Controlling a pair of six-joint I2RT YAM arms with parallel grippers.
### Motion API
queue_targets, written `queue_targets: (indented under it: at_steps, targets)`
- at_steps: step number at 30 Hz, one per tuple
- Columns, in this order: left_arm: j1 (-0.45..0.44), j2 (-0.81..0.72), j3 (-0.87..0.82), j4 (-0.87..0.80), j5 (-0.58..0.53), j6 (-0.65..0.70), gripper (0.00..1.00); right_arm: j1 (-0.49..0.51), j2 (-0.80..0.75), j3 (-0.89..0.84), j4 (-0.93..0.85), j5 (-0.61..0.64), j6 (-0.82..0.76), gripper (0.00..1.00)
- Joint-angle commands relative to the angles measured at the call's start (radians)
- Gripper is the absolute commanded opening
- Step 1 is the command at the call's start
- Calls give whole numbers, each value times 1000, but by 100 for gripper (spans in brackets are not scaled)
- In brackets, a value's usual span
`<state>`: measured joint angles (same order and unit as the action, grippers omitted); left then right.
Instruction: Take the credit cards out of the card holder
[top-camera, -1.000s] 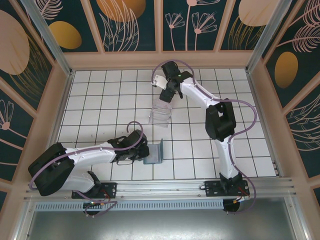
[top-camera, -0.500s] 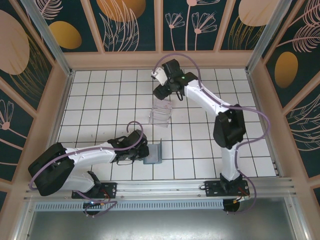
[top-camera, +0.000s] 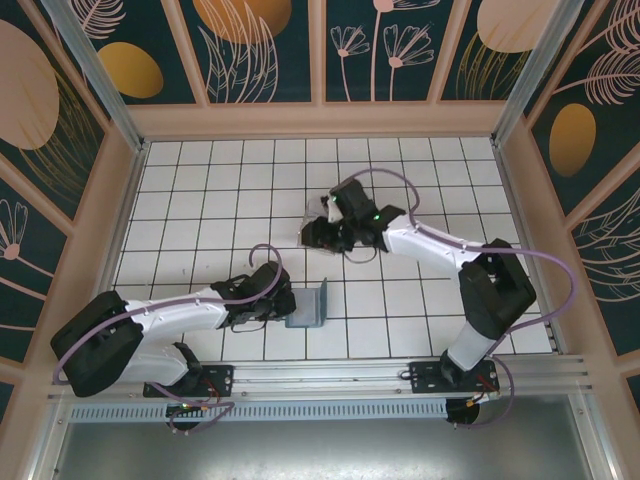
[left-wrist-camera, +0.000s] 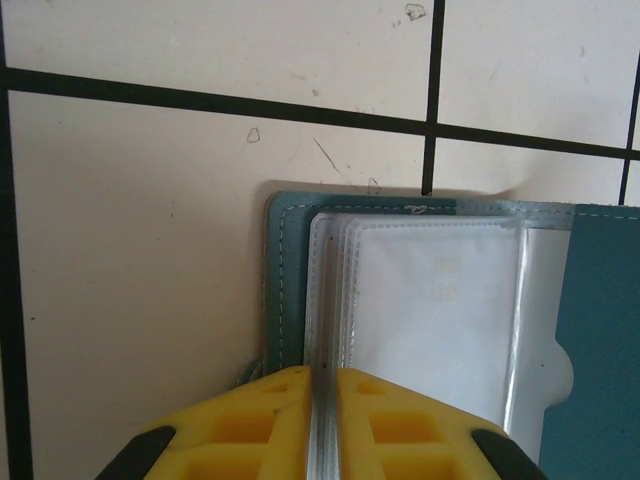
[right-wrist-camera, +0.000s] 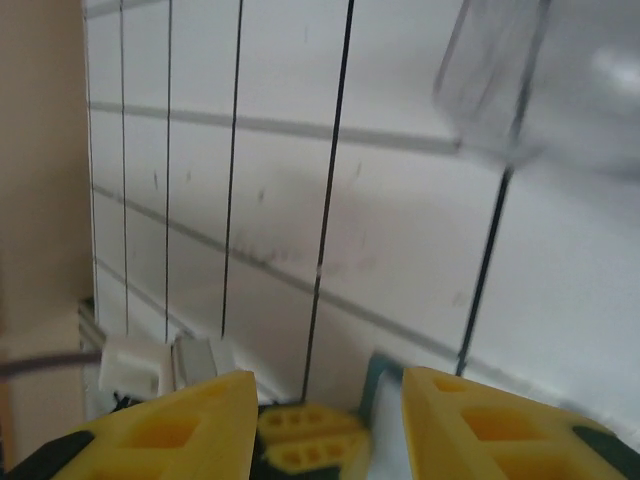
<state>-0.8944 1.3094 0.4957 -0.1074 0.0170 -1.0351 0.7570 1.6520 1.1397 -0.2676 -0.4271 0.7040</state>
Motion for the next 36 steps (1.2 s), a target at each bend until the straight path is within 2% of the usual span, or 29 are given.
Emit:
queue_targets:
  at_steps: [1, 6, 13, 23, 25, 29, 36]
  targets:
    - [-3, -21, -27, 21, 9, -22, 15, 52, -58, -35, 68, -32, 158, 42]
    - [-2, -28, -42, 23, 17, -21, 16, 112, -79, -115, 52, -16, 186, 40]
    - [-2, -30, -41, 20, 17, -25, 16, 119, -132, -253, 39, 54, 178, 33]
    - [-2, -94, -29, -15, -34, -45, 15, 137, -130, -289, -33, 116, 173, 23]
    - [-2, -101, -29, -32, -50, -46, 15, 139, -124, -301, -14, 93, 192, 26]
    - [-3, -97, -33, -40, -57, -46, 15, 167, -95, -267, -43, 126, 195, 47]
    - [-3, -109, -55, -37, -69, -63, 12, 245, 24, -138, -168, 238, 174, 60]
